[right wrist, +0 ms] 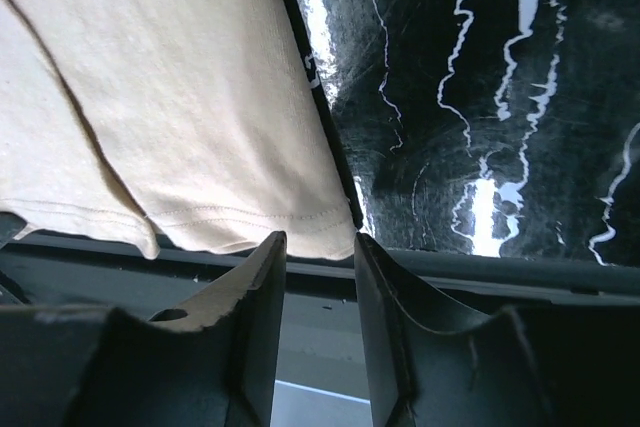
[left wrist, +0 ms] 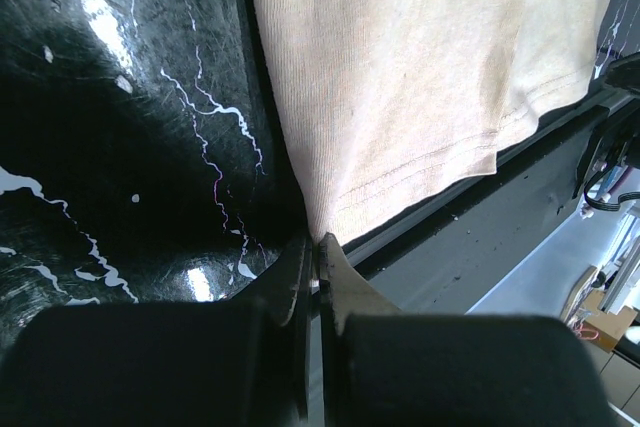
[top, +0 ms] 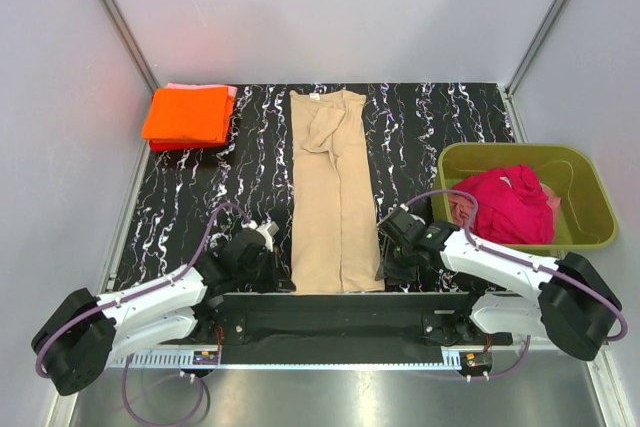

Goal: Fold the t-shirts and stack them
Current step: Fold the tshirt

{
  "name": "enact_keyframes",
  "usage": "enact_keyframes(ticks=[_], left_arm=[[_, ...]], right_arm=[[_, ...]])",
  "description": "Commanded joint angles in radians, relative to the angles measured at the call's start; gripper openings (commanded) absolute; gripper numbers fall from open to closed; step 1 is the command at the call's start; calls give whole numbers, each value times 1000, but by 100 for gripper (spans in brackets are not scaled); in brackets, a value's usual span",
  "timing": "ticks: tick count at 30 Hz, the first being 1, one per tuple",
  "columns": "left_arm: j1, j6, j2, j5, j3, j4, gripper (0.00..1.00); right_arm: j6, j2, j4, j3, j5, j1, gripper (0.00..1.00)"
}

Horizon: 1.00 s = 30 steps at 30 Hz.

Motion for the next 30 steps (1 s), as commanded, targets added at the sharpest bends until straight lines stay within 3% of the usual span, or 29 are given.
enact_keyframes(ticks=[1,15,18,23,30], left_arm=[[-3,3,-15,-20,-16,-19,0],[-3,-8,-33,-21,2,-45,0],[-3,-8,-38,-23,4,-49,0],[-5,-8,-39,-23,4,-57,0],[-3,-7,-41,-23,8,-65,0]], right_arm=[[43,28,76,-25,-3,29,40],[56,82,66,-22,32,93,36],[51,77,58,-19,36,95,30],[59,51,2,0,71,101,41],[65,-13,-55,9,115,103,42]])
